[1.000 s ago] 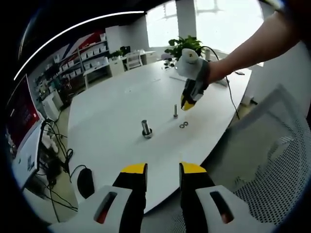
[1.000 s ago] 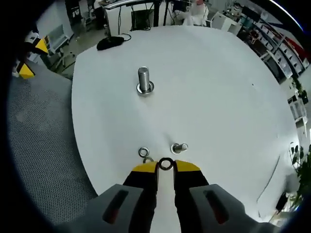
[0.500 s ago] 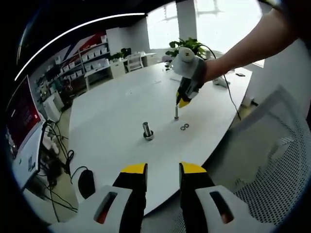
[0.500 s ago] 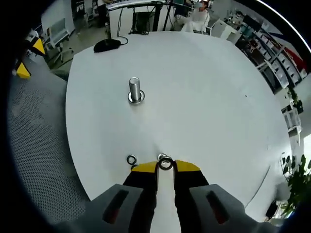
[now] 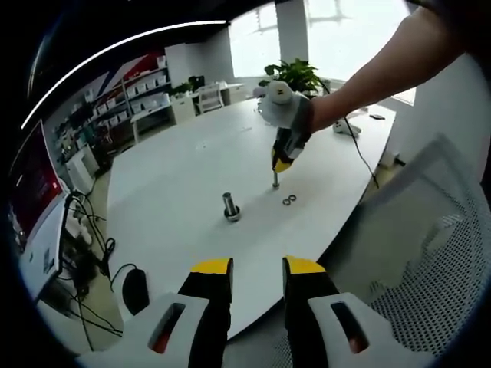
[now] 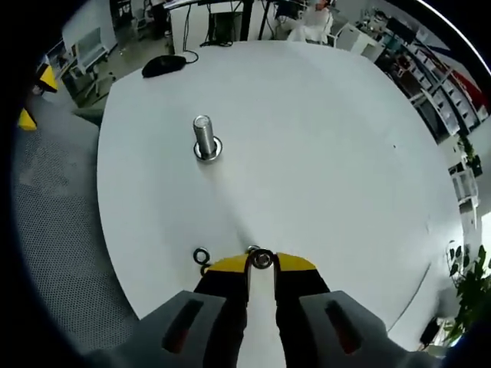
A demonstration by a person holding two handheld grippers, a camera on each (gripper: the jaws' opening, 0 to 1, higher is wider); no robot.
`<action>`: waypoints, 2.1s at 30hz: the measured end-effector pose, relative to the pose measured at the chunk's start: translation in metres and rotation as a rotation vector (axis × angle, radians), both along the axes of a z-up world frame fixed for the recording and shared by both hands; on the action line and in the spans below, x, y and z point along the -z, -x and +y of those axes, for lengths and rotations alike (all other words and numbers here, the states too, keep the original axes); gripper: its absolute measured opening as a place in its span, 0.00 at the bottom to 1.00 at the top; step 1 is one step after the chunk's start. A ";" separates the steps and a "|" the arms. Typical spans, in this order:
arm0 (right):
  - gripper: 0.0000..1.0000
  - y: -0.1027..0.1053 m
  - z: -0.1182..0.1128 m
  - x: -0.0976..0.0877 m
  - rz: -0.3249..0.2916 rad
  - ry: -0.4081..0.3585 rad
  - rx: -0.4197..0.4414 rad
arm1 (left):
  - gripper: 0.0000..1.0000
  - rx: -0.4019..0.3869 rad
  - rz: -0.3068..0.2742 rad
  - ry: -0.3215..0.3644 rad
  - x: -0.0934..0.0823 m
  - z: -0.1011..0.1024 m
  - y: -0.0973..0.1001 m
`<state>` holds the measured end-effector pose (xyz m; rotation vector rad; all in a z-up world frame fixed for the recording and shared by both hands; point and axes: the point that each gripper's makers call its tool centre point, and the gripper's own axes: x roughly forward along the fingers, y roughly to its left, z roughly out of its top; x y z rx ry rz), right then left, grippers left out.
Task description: Place the washer onto the threaded stud by aligning its center hole with the stud, sliding it down to the base, and recovering from edge contact or off-axis alignment until the washer reaches the visible bottom stop.
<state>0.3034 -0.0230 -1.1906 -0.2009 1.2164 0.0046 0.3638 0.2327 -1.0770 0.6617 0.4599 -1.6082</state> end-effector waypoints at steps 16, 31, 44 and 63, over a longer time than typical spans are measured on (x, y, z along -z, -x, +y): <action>0.15 0.005 0.003 0.033 0.056 -0.045 0.031 | 0.23 0.003 -0.003 -0.004 0.002 0.000 -0.001; 0.21 0.013 0.011 0.037 0.037 -0.059 0.081 | 0.23 -0.001 -0.015 -0.008 0.004 -0.001 -0.002; 0.27 0.041 0.021 0.032 -0.005 -0.105 0.112 | 0.23 -0.008 -0.010 -0.023 0.006 0.001 -0.002; 0.28 0.036 0.051 0.050 0.002 -0.128 0.030 | 0.23 -0.037 -0.008 0.040 -0.007 -0.001 -0.007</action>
